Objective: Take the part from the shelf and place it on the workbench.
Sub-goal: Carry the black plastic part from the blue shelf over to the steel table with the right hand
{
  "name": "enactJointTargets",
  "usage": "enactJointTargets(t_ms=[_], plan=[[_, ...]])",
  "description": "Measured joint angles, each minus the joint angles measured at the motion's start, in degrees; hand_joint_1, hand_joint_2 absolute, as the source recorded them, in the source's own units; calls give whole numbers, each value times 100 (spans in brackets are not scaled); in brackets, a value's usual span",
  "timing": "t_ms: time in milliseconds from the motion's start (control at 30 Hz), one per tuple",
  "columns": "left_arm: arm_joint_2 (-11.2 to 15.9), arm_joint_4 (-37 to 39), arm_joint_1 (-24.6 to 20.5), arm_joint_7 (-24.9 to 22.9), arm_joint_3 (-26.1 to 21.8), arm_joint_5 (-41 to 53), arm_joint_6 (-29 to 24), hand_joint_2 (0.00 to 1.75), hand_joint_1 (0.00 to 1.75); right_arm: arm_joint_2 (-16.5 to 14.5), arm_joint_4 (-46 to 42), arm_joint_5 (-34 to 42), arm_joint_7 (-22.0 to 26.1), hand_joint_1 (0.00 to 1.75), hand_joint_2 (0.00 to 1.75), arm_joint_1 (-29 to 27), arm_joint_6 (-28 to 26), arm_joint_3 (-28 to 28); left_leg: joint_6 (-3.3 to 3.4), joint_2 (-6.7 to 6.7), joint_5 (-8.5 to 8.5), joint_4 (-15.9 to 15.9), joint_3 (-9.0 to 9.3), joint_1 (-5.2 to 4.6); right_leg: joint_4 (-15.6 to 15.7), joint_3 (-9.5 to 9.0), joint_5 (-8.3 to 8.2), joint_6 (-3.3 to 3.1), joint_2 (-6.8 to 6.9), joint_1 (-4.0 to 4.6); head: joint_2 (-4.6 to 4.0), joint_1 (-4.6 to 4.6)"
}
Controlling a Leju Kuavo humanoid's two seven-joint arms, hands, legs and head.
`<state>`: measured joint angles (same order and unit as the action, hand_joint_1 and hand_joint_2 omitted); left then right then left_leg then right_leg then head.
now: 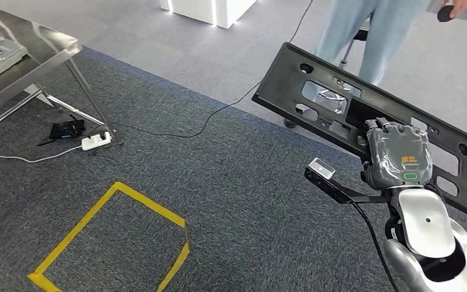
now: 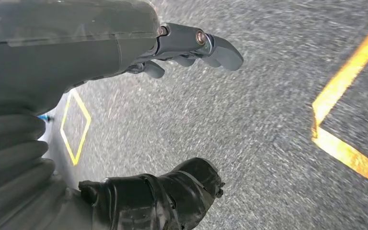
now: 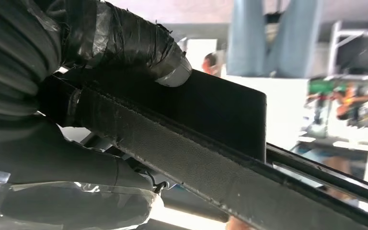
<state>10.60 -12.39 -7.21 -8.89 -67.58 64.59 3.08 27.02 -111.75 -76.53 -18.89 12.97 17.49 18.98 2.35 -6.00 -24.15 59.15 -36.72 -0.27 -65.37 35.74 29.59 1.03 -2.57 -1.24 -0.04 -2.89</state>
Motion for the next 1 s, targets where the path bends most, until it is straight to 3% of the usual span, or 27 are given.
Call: enactJointTargets(t_ms=[67,100,167,200,233,300,367,400,433,533,600,667,700,767,800,867,900,933,1000], plan=[[-9,0,-13,2,0,-19,-23,175,0,42,58,163,-44,175,175,76,153,68,-63,-154,-27,92,-72,17,429,-179,-141,8,-293,-37,1,-6],[-11,0,-14,3,0,-25,-31,175,0,60,92,221,-58,175,175,94,199,107,-95,-231,-19,103,-116,28,446,-192,-113,3,-350,-31,1,-5],[-19,0,-1,4,0,-28,-37,175,0,87,146,290,-76,175,175,135,246,188,-160,-330,13,110,-178,52,486,-208,-139,-48,-213,-21,0,4],[-24,1,11,4,0,-29,-38,175,0,95,173,310,-77,175,175,168,249,229,-188,-222,0,141,-203,39,510,-228,-150,-79,-131,-22,0,-6],[-27,1,14,4,0,-29,-39,175,0,101,194,322,-78,175,175,208,247,266,-218,-24,-69,270,-265,26,539,-255,-158,-113,-38,-24,0,-23],[-38,3,1,5,0,-31,-38,175,0,123,235,341,-78,175,175,278,226,323,-270,421,-340,835,-539,14,564,-302,-150,-157,155,5,0,-61],[-68,5,-7,5,0,-35,-33,175,0,142,274,362,-79,175,175,316,171,380,-300,552,-561,1477,-883,48,566,-320,-124,-182,355,33,0,-69],[-87,6,-2,3,0,-38,-31,175,0,146,294,378,-79,175,175,327,117,413,-303,565,-545,1578,-950,58,565,-329,-109,-186,448,42,0,-71],[-100,7,3,1,0,-43,-30,175,0,149,309,394,-78,175,175,337,48,441,-299,576,-434,1455,-895,63,565,-342,-92,-185,536,48,0,-69],[-111,7,4,-21,0,-63,-30,175,0,151,326,416,-67,175,175,413,-209,490,-240,826,-4,389,-324,5,574,-419,-22,-152,766,71,0,-68],[-114,7,0,-38,0,-80,-31,175,0,152,326,417,-59,175,175,468,-305,506,-171,916,16,78,-154,-65,596,-463,14,-107,882,92,0,-65],[-114,7,13,-56,0,-104,-32,175,0,152,330,414,-37,175,175,485,-331,534,-103,783,18,33,-123,-71,623,-508,50,-49,969,97,1,-66],[-114,7,21,-68,0,-115,-32,175,0,152,334,406,-13,175,175,490,-345,548,-76,716,24,-7,-91,-60,598,-524,84,-22,908,86,1,-59],[-111,7,14,-98,0,-132,-30,175,0,152,339,368,44,175,175,536,-404,568,10,597,41,-81,-17,-26,256,-380,267,8,593,70,2,-32],[-110,7,2,-114,0,-138,-25,175,0,152,341,346,73,175,175,570,-437,580,42,539,40,-92,-3,-27,-97,-195,412,7,413,62,1,-10],[-120,7,-20,-140,0,-148,-9,175,0,152,345,317,114,175,175,617,-474,607,75,407,32,-86,4,-23,-840,257,639,19,271,62,1,9],[-127,7,-21,-150,0,-152,-1,175,0,152,349,311,126,175,175,624,-475,626,70,326,25,-75,5,-18,-1001,393,618,34,257,58,0,12],[-132,7,-18,-157,0,-154,3,175,0,152,353,308,135,175,175,629,-475,641,55,239,14,-55,8,-8,-933,415,479,48,248,45,0,12],[-133,7,-12,-167,0,-155,4,175,0,152,356,301,144,175,175,655,-475,667,-1,64,-27,24,0,26,-282,188,42,84,107,-14,0,13]])
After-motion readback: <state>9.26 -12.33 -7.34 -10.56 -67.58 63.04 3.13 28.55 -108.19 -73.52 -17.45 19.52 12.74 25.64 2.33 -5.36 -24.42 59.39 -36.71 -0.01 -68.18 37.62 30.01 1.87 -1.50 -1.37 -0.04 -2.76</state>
